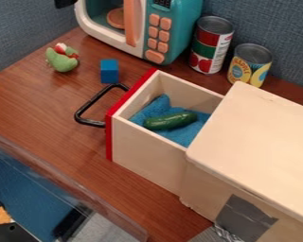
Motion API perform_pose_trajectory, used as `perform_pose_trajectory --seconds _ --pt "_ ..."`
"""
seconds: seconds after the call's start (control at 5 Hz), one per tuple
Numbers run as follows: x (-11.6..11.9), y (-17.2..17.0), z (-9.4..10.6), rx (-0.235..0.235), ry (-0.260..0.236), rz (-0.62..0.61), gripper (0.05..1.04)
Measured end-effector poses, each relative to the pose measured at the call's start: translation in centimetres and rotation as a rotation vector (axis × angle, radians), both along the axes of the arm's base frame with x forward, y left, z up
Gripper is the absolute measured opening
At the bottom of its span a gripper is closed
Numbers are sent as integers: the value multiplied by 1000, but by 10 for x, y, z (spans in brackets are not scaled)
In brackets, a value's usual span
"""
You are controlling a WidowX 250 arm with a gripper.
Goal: Take the green object in the drawer and place it on the left side of the table
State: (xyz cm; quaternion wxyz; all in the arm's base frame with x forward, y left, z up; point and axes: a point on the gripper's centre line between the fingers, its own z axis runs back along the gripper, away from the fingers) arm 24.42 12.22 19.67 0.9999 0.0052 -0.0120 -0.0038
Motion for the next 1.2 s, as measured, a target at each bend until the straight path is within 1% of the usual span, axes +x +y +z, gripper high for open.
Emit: perform_pose_trajectory --seconds 0.2,0.4,0.6,0.8,1.0,1.2 --pt "0 0 -7 -12 25 -15 1001" --pt "7 -8 -11 -8 21 -238 1001" --pt "11 -30 -25 7 50 -488 1001" --pt "15 -52 -40 16 50 -669 1001" --pt "14 -82 -50 61 24 -804 1001" --pt "13 -111 -63 93 -2 -931 1001"
